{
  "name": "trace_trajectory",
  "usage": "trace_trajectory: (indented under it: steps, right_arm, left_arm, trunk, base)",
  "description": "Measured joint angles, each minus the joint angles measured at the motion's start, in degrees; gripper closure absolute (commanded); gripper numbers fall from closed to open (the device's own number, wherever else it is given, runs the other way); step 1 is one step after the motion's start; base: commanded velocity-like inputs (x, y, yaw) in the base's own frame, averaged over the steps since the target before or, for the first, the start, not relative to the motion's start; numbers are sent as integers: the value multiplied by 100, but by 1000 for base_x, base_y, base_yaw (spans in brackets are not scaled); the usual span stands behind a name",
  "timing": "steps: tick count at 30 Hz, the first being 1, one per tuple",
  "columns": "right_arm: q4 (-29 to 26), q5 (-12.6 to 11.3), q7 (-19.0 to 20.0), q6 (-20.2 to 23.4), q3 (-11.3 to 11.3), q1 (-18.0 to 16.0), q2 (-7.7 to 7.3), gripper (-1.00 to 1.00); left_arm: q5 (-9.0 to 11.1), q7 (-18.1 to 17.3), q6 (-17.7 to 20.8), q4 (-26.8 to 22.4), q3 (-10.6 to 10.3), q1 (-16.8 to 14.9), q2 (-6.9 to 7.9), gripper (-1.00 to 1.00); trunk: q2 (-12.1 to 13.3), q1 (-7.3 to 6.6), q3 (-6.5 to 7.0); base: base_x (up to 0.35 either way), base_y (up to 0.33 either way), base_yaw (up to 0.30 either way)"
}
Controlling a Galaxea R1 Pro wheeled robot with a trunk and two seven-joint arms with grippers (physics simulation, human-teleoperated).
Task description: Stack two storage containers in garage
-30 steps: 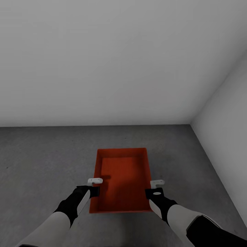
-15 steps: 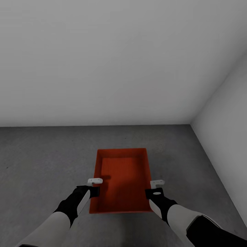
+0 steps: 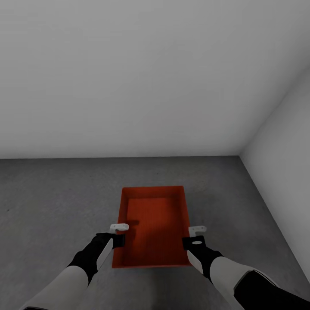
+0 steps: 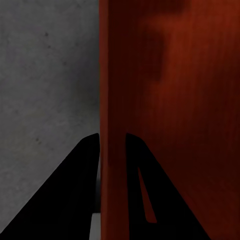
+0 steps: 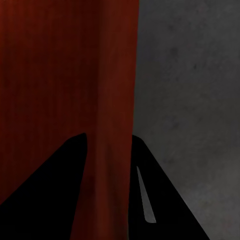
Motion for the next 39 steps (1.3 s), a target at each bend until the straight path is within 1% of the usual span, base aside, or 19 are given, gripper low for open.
trace_trajectory:
  steps: [10,17,29,39]
  right_arm:
    - [-1,1,-2,-1,1,0,0,100]
    - [-1,1,-1,0,0,0,0,100]
    - [15,0,-5,-5,-4,0,7,100]
    - [15,-5,-7,-7,-1,0,9,100]
  left_arm:
    - [3,1,-3,0,-1,0,0,100]
    - [2,1,-2,0,0,0,0,100]
    - [5,4,9,0,-5,0,1,100]
    - [3,5,12,-4,-6,0,1,100]
  trunk:
    - [-401,220,-180]
    - [-403,220,-180]
    - [-883,483,-395]
    - [-885,484,-396]
  base:
    - [0,0,0]
    - [0,0,0]
    - [0,0,0]
    - [0,0,0]
